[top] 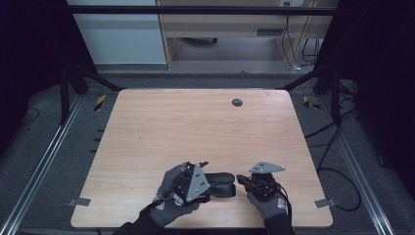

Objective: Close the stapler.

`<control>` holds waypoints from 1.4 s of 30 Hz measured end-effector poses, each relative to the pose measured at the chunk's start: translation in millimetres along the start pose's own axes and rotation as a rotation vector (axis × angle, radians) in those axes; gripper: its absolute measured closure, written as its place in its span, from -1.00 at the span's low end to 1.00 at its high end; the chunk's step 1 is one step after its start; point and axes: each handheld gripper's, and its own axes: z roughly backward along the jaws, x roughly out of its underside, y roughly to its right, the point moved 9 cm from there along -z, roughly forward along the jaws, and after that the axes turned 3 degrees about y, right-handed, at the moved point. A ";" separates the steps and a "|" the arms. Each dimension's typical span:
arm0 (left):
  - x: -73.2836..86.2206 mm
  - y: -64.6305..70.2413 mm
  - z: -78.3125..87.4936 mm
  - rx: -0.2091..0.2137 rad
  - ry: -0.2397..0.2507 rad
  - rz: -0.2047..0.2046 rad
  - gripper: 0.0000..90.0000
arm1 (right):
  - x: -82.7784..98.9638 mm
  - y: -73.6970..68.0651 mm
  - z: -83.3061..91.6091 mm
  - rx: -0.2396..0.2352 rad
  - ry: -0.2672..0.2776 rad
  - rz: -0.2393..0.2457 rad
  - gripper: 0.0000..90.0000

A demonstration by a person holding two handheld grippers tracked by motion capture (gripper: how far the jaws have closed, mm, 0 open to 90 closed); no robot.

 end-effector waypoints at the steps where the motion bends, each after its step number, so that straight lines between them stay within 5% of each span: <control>1: 0.3 -2.5 1.9 -0.002 0.002 0.012 -0.22 | -1.3 0.4 1.1 0.001 0.008 -0.005 1.00; 12: 17.7 -40.9 21.2 -0.074 0.009 0.164 -0.21 | -16.1 4.1 15.0 0.000 0.074 -0.012 1.00; 28: 74.2 -78.7 44.2 -0.190 -0.055 0.275 -0.17 | -41.2 -17.9 35.2 -0.070 0.164 0.003 1.00; 34: 90.9 -92.6 62.1 -0.260 -0.050 0.335 -0.15 | -43.1 -32.7 33.1 -0.103 0.158 0.023 1.00; 42: 117.3 -96.2 78.9 -0.294 -0.066 0.396 -0.04 | -40.4 -41.2 27.3 -0.118 0.145 0.025 1.00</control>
